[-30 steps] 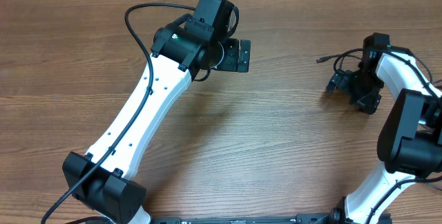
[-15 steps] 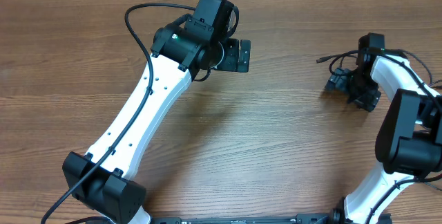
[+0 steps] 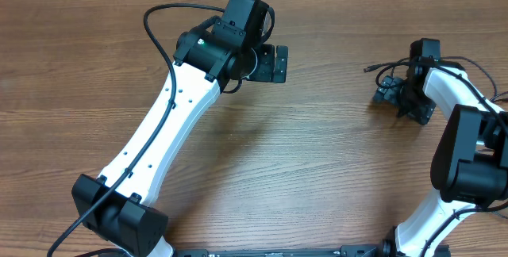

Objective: Untangle cables

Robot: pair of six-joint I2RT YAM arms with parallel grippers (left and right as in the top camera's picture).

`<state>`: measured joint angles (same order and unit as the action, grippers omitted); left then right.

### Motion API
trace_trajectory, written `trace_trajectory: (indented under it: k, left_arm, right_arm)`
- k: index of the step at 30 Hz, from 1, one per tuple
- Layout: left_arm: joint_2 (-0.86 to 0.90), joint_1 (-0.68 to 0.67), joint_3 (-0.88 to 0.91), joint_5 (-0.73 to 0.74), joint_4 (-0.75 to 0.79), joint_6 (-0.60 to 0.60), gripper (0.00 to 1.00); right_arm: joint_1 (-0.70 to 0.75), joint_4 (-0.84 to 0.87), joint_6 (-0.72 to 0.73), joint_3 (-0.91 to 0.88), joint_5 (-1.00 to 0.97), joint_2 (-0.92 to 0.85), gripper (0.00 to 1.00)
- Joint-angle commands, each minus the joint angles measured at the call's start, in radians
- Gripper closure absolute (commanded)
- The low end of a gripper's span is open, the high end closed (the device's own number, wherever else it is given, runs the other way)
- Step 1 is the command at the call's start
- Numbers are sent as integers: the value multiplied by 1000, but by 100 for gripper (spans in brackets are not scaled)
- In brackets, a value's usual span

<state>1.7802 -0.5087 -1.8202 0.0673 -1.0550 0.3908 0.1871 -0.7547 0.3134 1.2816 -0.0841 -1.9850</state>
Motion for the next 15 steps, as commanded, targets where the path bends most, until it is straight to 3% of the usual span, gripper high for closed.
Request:
trace_trajectory:
  k: [1, 15]
  left_arm:
    - [-16, -2, -15, 3, 1, 13, 1]
    - [-16, -2, -15, 3, 1, 13, 0]
  right_arm:
    - [-6, 37, 5, -32, -2, -26, 4]
    - [-6, 145, 4, -32, -2, -32, 3]
